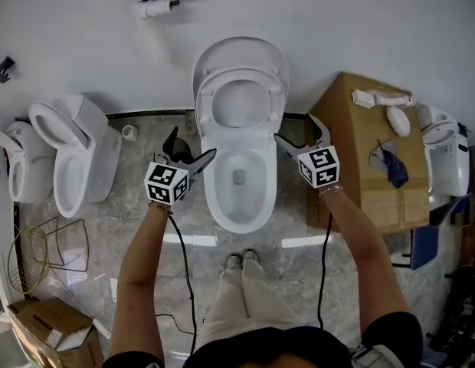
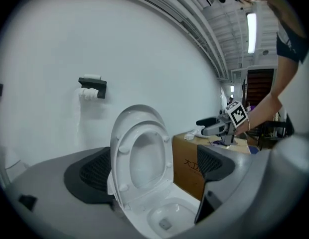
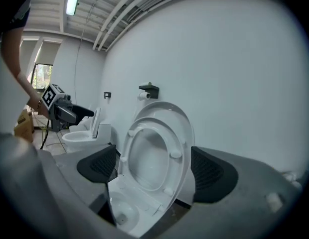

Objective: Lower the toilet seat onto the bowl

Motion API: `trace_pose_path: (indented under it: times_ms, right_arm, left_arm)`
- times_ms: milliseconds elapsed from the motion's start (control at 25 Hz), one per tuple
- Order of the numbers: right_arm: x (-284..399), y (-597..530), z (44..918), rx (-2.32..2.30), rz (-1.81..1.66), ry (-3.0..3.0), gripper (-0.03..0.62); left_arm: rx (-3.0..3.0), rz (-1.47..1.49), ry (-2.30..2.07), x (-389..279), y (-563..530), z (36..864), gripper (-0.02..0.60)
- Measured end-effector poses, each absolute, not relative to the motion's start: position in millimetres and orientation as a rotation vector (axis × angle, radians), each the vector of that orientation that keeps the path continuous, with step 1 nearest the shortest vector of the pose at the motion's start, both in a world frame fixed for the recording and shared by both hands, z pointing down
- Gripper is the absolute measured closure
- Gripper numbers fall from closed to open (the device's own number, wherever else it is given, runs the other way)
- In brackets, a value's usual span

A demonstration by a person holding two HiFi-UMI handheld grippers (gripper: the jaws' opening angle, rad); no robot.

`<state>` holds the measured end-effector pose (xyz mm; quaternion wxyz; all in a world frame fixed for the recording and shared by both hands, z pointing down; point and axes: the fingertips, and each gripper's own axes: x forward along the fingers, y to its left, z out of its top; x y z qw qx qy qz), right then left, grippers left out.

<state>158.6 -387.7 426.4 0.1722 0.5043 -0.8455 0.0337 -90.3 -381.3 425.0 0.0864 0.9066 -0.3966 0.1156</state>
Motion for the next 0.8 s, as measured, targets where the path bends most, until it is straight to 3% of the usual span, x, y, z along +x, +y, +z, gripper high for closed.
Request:
trace_pose_path:
  times_ms: [800]
  right_arm:
    - [158,-491,458,1.282,-0.019,-2.336,0.221]
  left_arm:
    - [2.618,0.330,-1.112,-69,-499,465,0.038]
